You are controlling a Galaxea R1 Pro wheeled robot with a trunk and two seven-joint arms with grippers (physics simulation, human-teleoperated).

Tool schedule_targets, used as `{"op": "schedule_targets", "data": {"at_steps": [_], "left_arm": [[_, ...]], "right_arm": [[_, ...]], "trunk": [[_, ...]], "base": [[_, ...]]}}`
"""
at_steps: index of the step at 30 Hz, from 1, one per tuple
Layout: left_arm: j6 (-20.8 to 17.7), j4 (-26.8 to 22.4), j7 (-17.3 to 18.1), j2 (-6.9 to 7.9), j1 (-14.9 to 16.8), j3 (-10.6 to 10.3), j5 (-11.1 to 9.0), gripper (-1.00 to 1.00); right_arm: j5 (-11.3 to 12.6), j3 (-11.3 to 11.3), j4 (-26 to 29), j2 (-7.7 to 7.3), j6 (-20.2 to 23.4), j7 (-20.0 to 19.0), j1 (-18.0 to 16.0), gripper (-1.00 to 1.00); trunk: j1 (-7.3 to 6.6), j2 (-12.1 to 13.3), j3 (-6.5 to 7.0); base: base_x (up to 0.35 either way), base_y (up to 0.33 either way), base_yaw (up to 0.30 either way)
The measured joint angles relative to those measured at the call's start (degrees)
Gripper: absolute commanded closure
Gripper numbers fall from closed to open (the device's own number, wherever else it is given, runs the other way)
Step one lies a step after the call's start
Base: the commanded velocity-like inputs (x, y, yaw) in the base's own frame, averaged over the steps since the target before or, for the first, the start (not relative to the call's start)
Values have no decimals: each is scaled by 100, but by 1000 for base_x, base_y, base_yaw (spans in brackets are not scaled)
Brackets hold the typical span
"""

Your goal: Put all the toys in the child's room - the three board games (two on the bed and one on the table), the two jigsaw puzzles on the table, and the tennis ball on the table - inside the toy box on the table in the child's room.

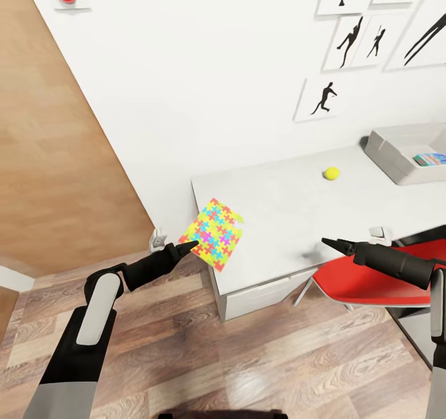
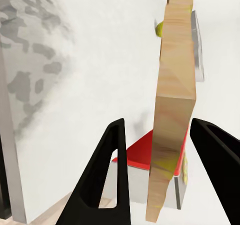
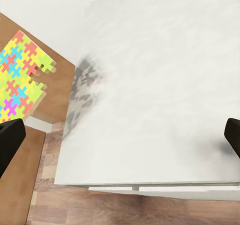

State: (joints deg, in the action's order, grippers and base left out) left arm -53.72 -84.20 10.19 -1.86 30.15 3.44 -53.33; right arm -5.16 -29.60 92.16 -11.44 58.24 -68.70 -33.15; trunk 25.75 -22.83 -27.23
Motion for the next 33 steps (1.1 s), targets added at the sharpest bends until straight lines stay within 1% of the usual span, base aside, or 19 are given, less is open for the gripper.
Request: {"op": "schedule_targets", "data": {"at_steps": [33], "left_arm": [[2,0,8,2,-5,-1,-7,100]], "right_arm": [[0,5,0,1,-44,9,62,-100]], "trunk": [[0,0,307]], "base": [[0,0,0]]}}
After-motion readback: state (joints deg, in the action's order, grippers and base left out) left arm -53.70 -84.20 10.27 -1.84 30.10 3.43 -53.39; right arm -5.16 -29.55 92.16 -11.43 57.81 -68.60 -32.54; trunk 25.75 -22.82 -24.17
